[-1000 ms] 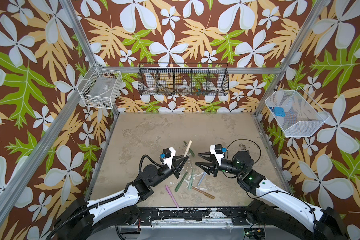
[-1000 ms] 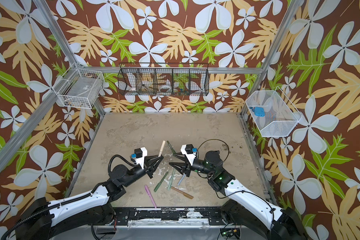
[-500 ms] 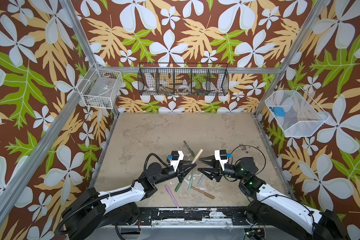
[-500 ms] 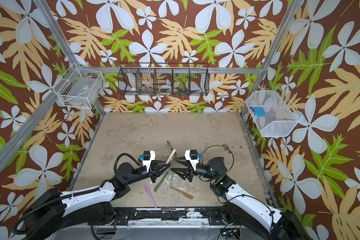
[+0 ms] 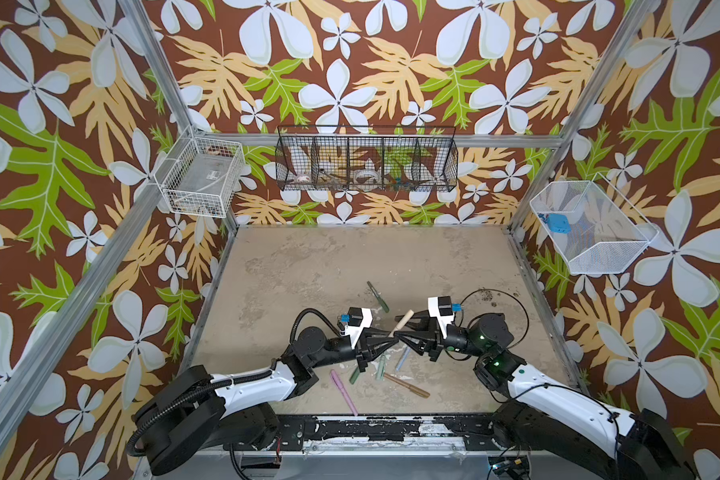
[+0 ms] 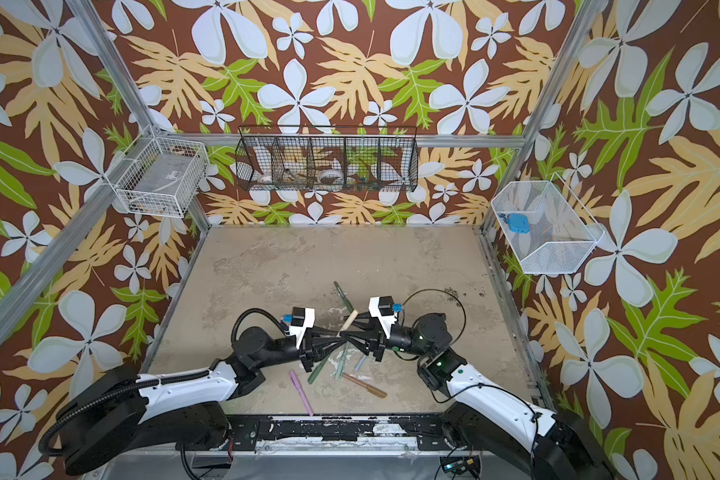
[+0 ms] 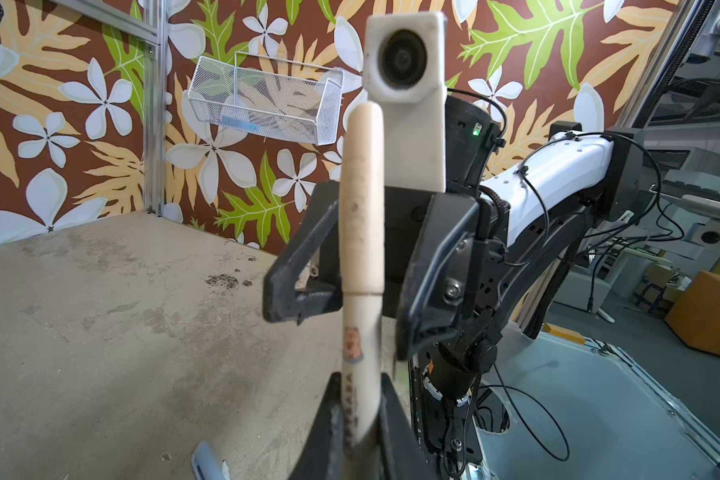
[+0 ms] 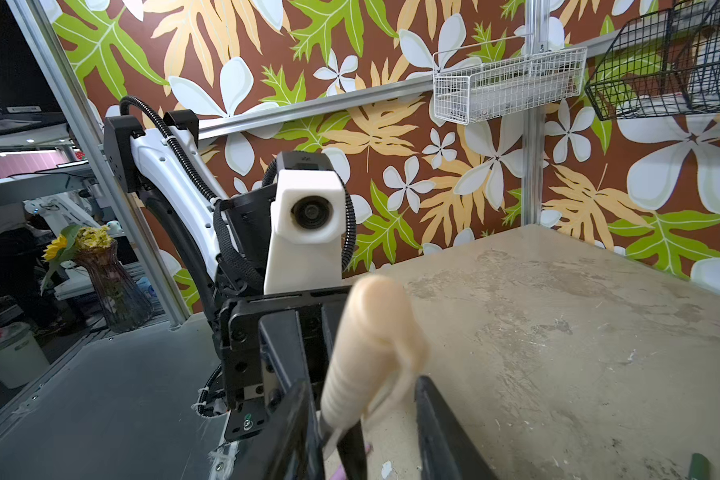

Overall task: Open the pen caps
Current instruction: 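Move right gripper to the pen's free end and close on it, then pull the pen body away with right gripper while left gripper holds the cap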

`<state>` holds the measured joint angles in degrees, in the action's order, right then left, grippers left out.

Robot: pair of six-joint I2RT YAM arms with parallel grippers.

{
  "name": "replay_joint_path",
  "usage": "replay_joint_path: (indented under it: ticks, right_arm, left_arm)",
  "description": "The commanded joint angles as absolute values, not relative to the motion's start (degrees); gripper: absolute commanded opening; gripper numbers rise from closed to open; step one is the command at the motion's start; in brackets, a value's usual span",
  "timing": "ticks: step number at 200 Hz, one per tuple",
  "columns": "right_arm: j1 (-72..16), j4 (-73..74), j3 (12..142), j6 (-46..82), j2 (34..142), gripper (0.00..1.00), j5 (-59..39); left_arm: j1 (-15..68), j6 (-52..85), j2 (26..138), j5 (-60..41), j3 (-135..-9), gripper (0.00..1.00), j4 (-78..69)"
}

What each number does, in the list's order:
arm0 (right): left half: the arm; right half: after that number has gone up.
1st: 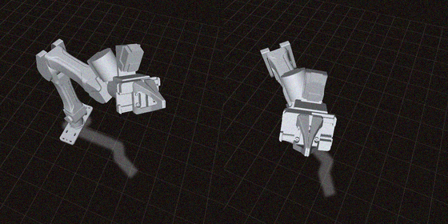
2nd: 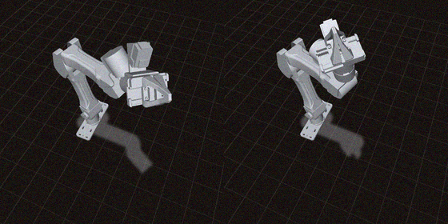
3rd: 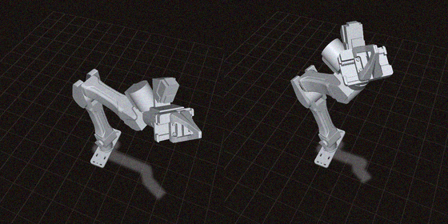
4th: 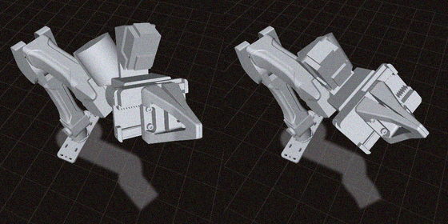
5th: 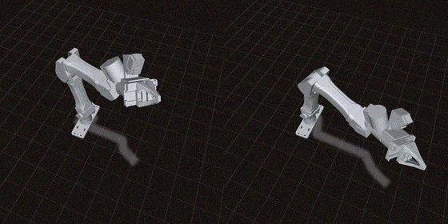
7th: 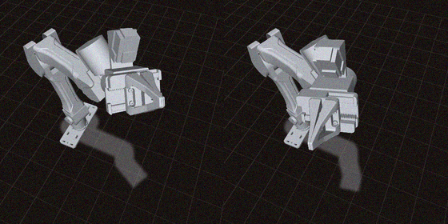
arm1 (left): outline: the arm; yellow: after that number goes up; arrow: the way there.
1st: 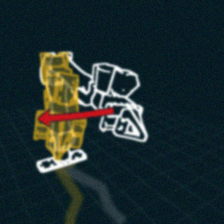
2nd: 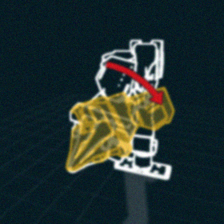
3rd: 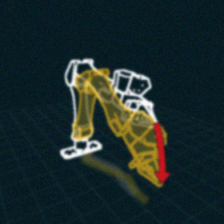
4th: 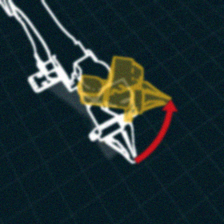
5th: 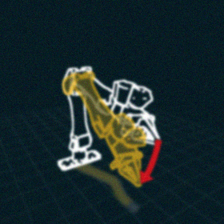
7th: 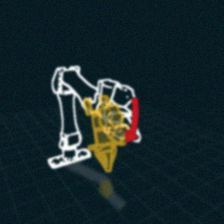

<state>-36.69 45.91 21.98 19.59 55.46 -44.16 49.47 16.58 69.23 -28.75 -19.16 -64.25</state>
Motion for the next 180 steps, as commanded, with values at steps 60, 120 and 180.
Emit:
replay_joint_path:
  ticks: [60, 120, 180]
  right_arm:
    - [-36.86, 50.09, 21.91, 20.04, 55.64, 0.25, -47.38]
    - [-37.86, 48.8, 22.54, 18.46, 56.0, 0.06, -47.34]
    - [-38.83, 35.55, 24.27, 10.17, 50.74, 0.0, -31.83]
  left_arm:
    - [50.79, 16.9, 71.77, -29.42, -20.58, 0.01, -67.5]
    - [51.46, 15.84, 72.78, -29.16, -21.51, 0.16, -65.94]
    - [51.37, 12.77, 60.95, -17.11, -17.13, 0.67, -60.92]
